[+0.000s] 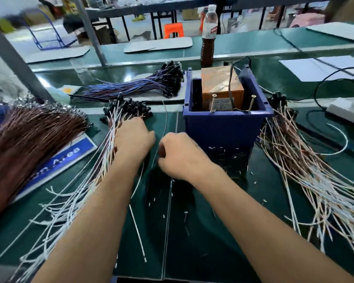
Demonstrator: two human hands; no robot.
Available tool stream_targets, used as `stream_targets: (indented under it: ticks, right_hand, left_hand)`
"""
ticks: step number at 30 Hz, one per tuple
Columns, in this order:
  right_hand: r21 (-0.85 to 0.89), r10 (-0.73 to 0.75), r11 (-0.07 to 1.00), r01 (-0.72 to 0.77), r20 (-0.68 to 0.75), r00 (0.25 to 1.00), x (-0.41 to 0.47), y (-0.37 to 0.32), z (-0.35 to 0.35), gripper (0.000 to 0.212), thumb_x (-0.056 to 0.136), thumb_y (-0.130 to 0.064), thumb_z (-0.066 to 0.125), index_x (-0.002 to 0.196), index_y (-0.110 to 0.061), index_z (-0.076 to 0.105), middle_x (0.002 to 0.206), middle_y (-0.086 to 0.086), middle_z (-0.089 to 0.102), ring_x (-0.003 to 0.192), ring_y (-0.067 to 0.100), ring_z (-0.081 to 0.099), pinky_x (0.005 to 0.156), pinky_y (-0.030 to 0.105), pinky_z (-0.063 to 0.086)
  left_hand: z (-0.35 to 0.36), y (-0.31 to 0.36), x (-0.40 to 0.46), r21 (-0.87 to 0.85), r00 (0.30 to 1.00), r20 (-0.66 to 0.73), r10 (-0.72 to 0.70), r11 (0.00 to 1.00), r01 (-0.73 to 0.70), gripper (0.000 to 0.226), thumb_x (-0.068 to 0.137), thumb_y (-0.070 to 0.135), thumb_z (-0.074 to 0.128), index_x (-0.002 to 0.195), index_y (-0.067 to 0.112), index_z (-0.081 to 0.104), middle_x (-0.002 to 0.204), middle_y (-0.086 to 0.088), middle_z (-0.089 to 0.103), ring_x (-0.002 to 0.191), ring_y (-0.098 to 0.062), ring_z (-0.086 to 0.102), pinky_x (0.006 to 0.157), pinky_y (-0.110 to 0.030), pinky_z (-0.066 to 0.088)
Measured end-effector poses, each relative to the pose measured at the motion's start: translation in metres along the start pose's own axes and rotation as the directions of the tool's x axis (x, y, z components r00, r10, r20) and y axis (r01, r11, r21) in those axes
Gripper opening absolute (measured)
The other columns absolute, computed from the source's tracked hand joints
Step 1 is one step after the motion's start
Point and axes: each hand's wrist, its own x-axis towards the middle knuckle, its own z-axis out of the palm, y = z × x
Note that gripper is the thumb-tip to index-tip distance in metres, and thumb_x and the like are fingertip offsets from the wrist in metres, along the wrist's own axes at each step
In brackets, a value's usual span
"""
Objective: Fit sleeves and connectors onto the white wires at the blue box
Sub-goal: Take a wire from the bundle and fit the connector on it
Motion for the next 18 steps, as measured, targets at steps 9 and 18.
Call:
stream_targets:
  ticks: [9, 18]
  right_hand:
    - [0.566, 0.289, 0.792, -0.23, -0.015, 0.957, 0.031, 0.0, 0.025, 0.012, 0.094, -0.007, 0.059, 0.093, -0.003, 0.07, 0.076, 0.015, 0.074, 0.056, 0.028, 0.073, 0.058, 0.039, 0.064]
    - [0.871, 0.219, 0.38, -0.312, 0.243, 0.945, 0.033, -0.018, 0.023, 0.018, 0.107, -0.021, 0.059, 0.101, -0.005, 0.066, 0.07, 0.012, 0.062, 0.039, 0.013, 0.054, 0.039, 0.02, 0.043]
  left_hand:
    - [-0.018, -0.029, -0.002, -0.364, 0.903, 0.408, 0.136, 0.931, 0.024, 0.017, 0.084, 0.012, 0.068, 0.07, 0.003, 0.068, 0.054, -0.003, 0.055, 0.044, -0.016, 0.049, 0.043, -0.024, 0.038]
    - [-0.052, -0.046, -0.02, -0.615, 0.841, 0.421, 0.341, 0.789, -0.012, 0.014, 0.091, -0.002, 0.063, 0.08, 0.006, 0.062, 0.074, -0.009, 0.054, 0.067, -0.013, 0.047, 0.058, -0.023, 0.037]
